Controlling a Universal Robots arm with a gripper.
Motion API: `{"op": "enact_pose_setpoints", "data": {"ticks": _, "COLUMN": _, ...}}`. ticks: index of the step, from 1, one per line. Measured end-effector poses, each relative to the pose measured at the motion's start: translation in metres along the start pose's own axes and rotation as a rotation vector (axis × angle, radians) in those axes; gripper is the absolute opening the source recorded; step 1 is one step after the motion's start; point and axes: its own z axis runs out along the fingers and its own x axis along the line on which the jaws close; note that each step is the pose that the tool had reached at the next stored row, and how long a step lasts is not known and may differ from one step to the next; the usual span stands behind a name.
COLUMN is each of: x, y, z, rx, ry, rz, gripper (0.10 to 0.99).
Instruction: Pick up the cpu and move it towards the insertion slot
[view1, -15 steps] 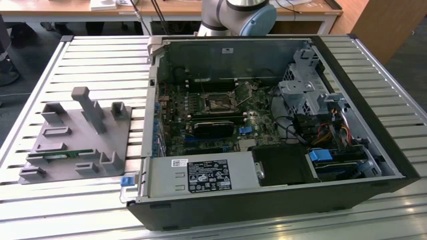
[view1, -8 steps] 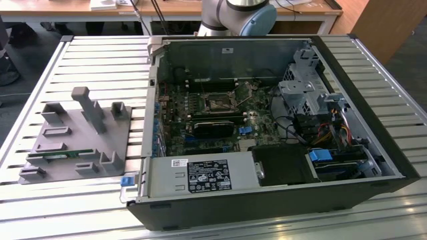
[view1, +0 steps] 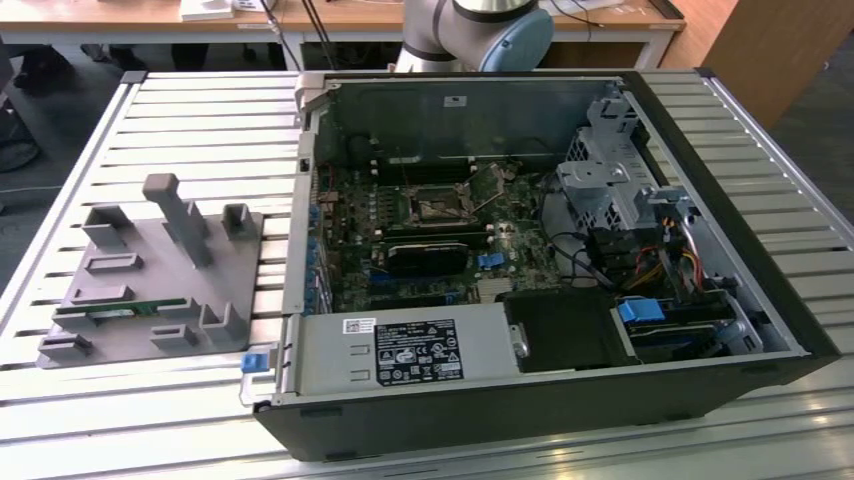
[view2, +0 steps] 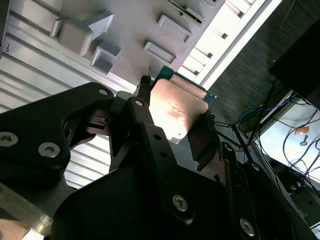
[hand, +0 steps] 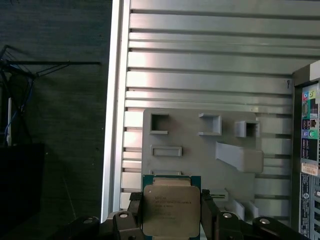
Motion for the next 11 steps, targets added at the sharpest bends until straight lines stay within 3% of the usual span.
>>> {"op": "enact_pose_setpoints", "data": {"ticks": 11, "x": 0.0001, "y": 0.0003, "z": -0.0068, "rx": 0.0, "ry": 0.0, "rz": 0.0, "gripper": 0.545}}
